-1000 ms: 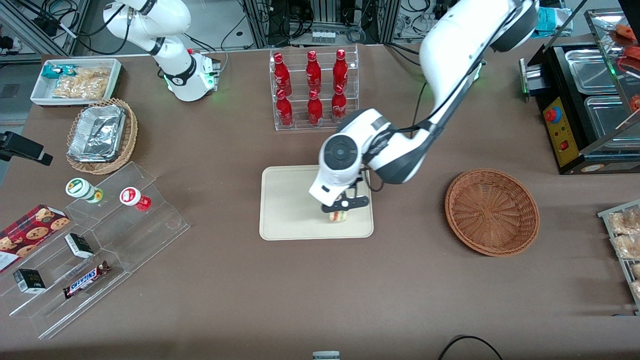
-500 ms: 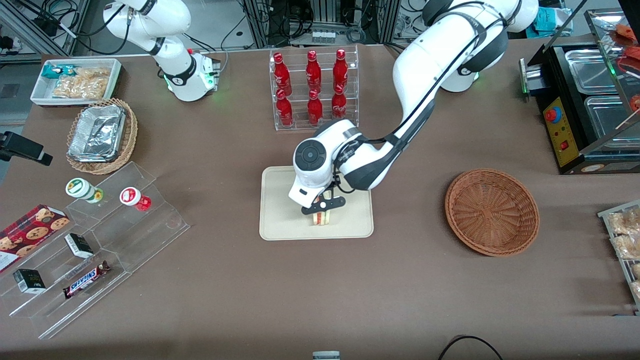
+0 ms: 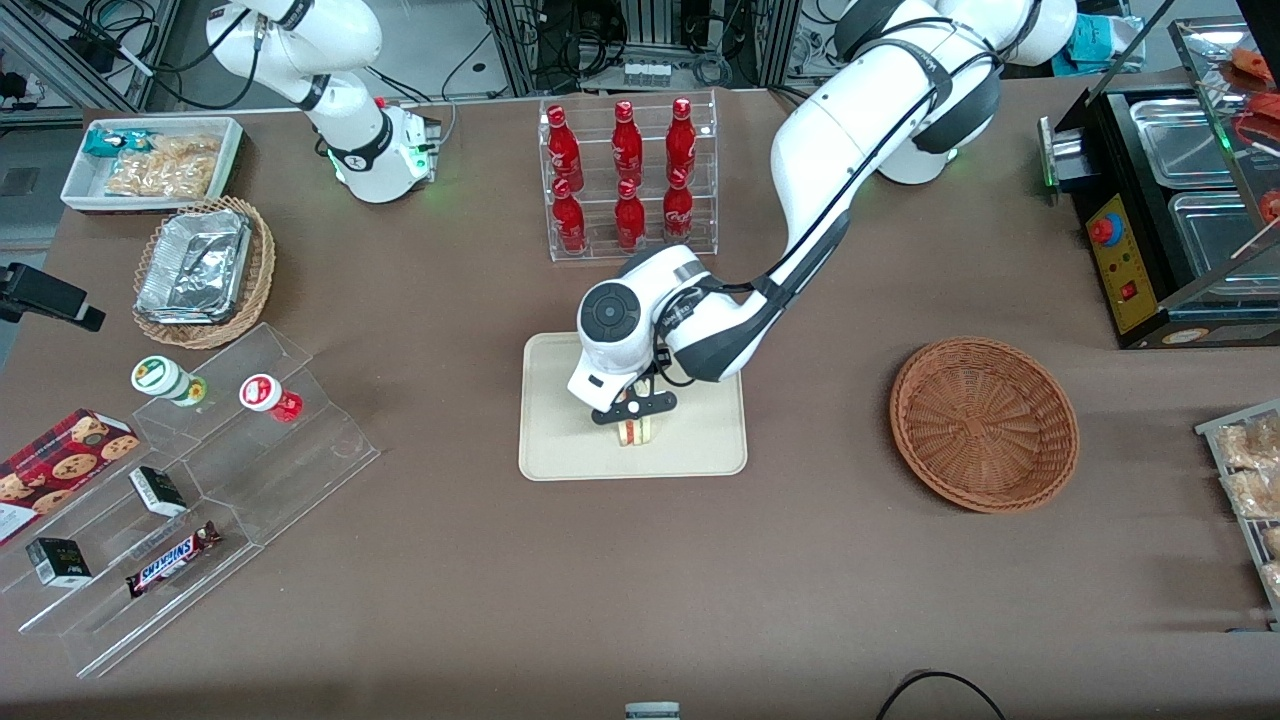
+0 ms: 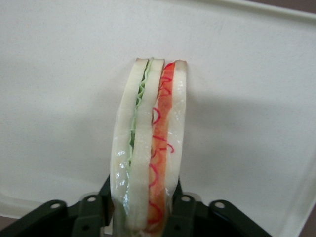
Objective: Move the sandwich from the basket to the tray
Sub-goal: 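Open the left gripper and raise it off the sandwich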
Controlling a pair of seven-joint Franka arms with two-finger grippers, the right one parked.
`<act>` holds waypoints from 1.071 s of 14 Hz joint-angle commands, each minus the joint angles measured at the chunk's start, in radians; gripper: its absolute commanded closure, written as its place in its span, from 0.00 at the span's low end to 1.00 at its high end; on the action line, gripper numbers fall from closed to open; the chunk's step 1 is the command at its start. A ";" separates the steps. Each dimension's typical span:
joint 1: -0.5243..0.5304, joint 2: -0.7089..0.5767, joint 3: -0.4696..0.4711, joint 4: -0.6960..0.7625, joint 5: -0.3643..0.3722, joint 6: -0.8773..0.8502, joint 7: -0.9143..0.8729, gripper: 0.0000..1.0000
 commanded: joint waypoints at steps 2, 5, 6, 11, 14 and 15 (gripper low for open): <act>0.005 -0.117 0.006 0.014 0.015 -0.091 -0.021 0.00; 0.006 -0.222 0.024 0.013 0.024 -0.196 -0.022 0.00; 0.006 -0.257 0.052 -0.001 0.021 -0.207 -0.025 0.00; 0.101 -0.413 0.083 -0.217 0.019 -0.291 -0.068 0.00; 0.195 -0.536 0.080 -0.367 0.009 -0.280 0.011 0.00; 0.242 -0.580 0.078 -0.421 0.004 -0.280 0.060 0.00</act>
